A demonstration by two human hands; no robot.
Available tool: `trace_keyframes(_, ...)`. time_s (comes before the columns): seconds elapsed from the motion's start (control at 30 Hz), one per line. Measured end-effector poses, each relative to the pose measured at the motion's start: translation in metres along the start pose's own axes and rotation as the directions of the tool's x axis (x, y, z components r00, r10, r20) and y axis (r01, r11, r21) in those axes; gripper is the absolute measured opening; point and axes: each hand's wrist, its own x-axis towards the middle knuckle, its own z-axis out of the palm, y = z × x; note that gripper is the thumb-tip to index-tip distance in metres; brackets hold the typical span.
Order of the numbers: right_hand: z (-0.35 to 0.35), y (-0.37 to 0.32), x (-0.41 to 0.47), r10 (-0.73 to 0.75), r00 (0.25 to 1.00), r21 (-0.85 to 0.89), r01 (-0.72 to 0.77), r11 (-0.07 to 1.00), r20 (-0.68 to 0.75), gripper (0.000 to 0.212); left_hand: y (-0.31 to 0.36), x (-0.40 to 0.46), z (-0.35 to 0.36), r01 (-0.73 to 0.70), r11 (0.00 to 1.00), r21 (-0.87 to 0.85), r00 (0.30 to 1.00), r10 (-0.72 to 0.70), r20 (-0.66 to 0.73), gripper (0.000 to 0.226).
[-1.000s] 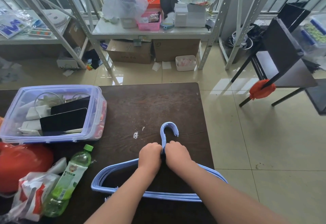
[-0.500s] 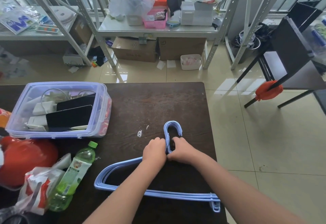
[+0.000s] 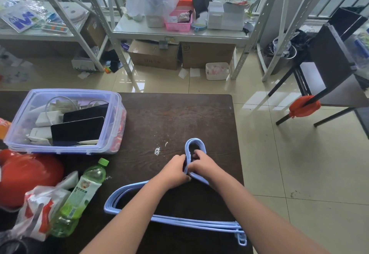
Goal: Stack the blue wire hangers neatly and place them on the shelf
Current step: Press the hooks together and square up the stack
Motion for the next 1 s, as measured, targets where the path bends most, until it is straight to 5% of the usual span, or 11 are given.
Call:
trace_keyframes(0.2, 0.006, -0.014, -0.004, -0.063, 0.998, 0.076, 0.060, 0.995, 0.031, 0.017, -0.001, 0.007, 0.000, -0.042, 0.944, -0.326, 0.998, 0.026, -0.054, 0.046)
trace_keyframes(0.33, 0.004, -0.022, -0.003, -0.075, 0.997, 0.037, 0.075, 0.996, 0.001, 0.020, 0.010, 0.010, -0.005, -0.058, 0.946, -0.320, 0.986, 0.005, -0.164, 0.018)
trace_keyframes(0.43, 0.004, -0.027, -0.002, -0.067, 0.997, -0.018, 0.066, 0.998, -0.025, 0.020, 0.017, 0.020, -0.007, -0.012, 0.945, -0.328, 0.989, -0.037, -0.142, 0.019)
trace_keyframes(0.67, 0.008, -0.033, -0.003, -0.111, 0.993, -0.292, 0.097, 0.951, -0.031, 0.015, 0.015, 0.032, -0.004, 0.119, 0.628, -0.769, 0.979, -0.202, -0.013, 0.018)
trace_keyframes(1.0, 0.008, -0.036, -0.010, -0.111, 0.992, -0.254, 0.092, 0.963, -0.062, 0.015, 0.012, 0.021, -0.010, 0.132, 0.646, -0.752, 0.972, -0.232, -0.029, 0.026)
